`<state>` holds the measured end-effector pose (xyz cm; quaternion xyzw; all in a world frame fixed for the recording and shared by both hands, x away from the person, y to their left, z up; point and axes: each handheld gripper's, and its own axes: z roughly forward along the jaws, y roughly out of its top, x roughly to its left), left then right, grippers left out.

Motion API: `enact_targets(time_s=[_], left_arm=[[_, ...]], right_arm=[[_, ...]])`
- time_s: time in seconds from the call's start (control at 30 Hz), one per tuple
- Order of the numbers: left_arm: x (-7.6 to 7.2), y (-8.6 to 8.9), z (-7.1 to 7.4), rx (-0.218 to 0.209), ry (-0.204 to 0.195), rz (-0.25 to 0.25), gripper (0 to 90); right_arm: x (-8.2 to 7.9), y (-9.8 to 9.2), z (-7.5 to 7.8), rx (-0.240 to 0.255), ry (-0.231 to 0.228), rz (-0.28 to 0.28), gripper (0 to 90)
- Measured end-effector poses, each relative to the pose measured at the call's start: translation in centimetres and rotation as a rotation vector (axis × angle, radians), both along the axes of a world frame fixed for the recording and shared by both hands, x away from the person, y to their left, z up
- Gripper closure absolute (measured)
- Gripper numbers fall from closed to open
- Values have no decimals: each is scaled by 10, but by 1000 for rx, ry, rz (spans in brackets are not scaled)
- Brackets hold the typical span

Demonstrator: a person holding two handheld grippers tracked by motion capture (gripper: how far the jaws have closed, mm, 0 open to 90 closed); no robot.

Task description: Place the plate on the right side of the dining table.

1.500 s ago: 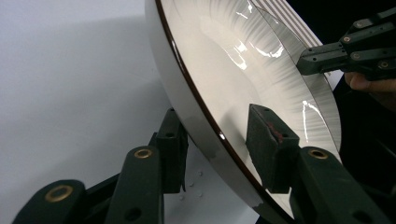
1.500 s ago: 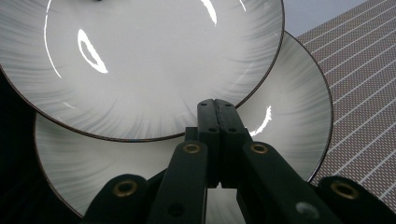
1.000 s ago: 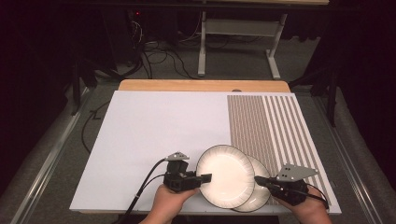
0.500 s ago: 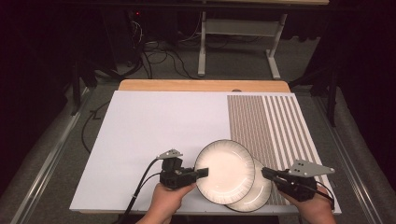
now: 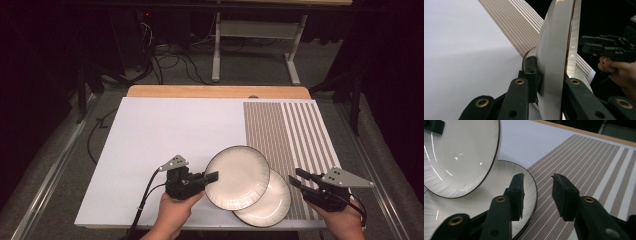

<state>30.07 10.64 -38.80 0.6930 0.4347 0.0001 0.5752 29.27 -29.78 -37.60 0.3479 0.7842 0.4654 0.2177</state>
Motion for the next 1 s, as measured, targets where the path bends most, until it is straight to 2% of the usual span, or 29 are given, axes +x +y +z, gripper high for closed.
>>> enact_targets(time_s=[0.07, 0.1, 0.13, 0.17, 0.23, 0.27, 0.3, 0.33, 0.37, 0.43, 0.5, 0.53, 0.57, 0.6, 0.63, 0.8, 0.87, 1.0], left_arm=[[0, 1, 2, 11, -23, 4, 801], [0, 2, 4, 23, -59, 9, 801], [0, 2, 4, 23, -59, 9, 802], [-1, 2, 5, 33, -78, 12, 802], [-2, 2, 8, 54, -122, 17, 801], [-3, 2, 9, 61, -136, 21, 801], [-4, 2, 10, 72, -163, 26, 801], [-5, 2, 10, 82, -188, 27, 801], [-6, 2, 11, 91, -208, 30, 801], [-8, 2, 12, 102, -244, 33, 801], [-9, 2, 13, 112, -276, 33, 801], [-9, 3, 13, 116, -289, 34, 801], [-10, 4, 12, 122, -319, 34, 801], [-10, 4, 12, 122, -319, 34, 801], [-11, 4, 12, 128, -338, 35, 801], [-12, 6, 11, 134, -367, 29, 798], [-13, 7, 11, 141, -375, 22, 797], [-13, 10, 11, 149, -379, 14, 796]], right_arm=[[0, -1, 0, 3, 2, -3, 602], [0, -2, 0, 7, -7, -4, 555], [0, -2, 0, 7, -7, -4, 555], [0, -3, 0, 4, -9, -7, 535], [0, -4, 0, 11, -15, -23, 453], [0, -4, 0, 11, -15, -23, 453], [1, -5, 0, 17, -24, -34, 399], [1, -5, 0, 17, -24, -34, 399], [1, -6, 1, 25, -31, -47, 345], [1, -6, 1, 27, -33, -51, 319], [1, -7, 1, 40, -46, -75, 240], [1, -7, 1, 40, -46, -75, 240], [2, -9, 2, 45, -57, -86, 192], [2, -9, 2, 45, -57, -86, 192], [2, -9, 2, 52, -57, -95, 164], [2, -10, 2, 63, -75, -130, 17], [1, -12, 2, 67, -97, -140, 9], [-1, -13, 3, 77, -112, -141, 9]])
